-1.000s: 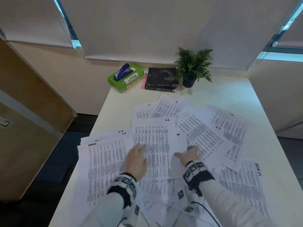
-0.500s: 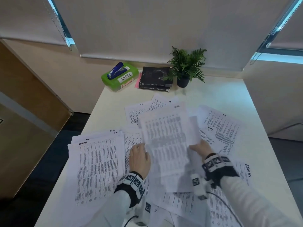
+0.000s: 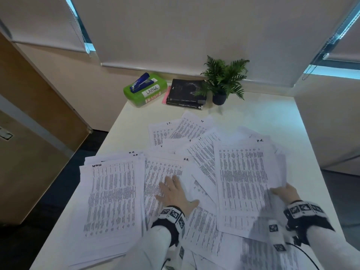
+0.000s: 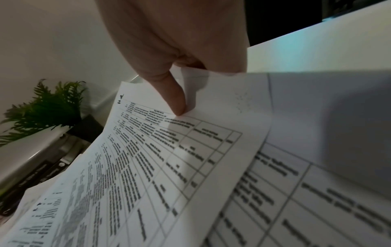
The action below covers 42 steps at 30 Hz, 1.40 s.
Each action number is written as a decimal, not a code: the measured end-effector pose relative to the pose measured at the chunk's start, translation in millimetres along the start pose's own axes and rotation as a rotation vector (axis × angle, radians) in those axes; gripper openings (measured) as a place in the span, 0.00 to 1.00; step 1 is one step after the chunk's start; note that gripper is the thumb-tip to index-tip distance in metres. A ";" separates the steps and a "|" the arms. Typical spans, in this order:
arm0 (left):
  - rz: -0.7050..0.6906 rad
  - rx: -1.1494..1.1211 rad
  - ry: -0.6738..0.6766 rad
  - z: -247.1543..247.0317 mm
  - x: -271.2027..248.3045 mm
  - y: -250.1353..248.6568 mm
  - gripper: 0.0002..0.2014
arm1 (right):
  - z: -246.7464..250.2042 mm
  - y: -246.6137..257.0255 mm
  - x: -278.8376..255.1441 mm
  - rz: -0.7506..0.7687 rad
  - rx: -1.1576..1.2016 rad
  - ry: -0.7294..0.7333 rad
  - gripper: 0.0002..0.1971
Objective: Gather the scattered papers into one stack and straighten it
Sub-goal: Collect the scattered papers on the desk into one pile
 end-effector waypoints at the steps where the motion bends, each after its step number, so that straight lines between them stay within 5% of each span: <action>1: 0.011 0.010 -0.016 -0.6 -1.7 -3.3 0.53 | -0.5 0.2 -1.3 -0.001 0.016 0.006 0.23; 8: -0.070 0.213 -0.034 6.2 -9.2 -19.9 0.24 | -13.8 1.5 -13.6 -0.004 0.139 0.108 0.22; 16: -0.193 -0.092 -0.089 53.4 -26.2 -58.3 0.17 | -34.5 6.7 -24.8 0.042 0.207 0.182 0.23; 23: -0.362 -0.363 0.236 31.7 -54.5 -151.0 0.18 | -60.4 21.1 -34.2 -0.059 0.437 0.200 0.24; 26: -0.339 -0.499 0.392 13.5 -58.2 -161.9 0.19 | -63.6 18.3 -30.3 -0.052 0.539 0.444 0.46; 28: -0.410 -0.470 0.486 6.6 -60.4 -161.5 0.18 | -62.7 16.8 -26.3 -0.029 0.458 0.506 0.48; 31: -0.411 -0.579 0.316 11.1 -45.1 -143.0 0.14 | -57.5 20.3 -15.3 0.130 0.200 0.393 0.33; 33: -0.288 -0.675 0.050 23.9 -25.1 -115.7 0.11 | -53.9 23.2 -6.4 0.170 0.193 0.408 0.24; 36: -0.095 -0.573 -0.285 44.3 19.4 -68.6 0.12 | -35.0 35.8 7.3 0.272 0.014 0.352 0.24; 39: 0.052 -0.475 -0.321 65.5 65.0 -36.7 0.21 | -19.4 38.6 23.7 0.333 -0.199 0.333 0.22; 42: 0.003 -0.408 -0.172 78.0 98.6 -29.6 0.27 | -13.0 28.0 41.1 0.354 -0.318 0.328 0.17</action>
Point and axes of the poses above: each hand's wrist, its own x-axis towards the middle knuckle, its own z-axis out of the back of the hand, y = z × x, the point moved 4 cm from there along x, towards the middle knuckle, and after that the axes turned 7 degrees about z, right-handed, at the moved point
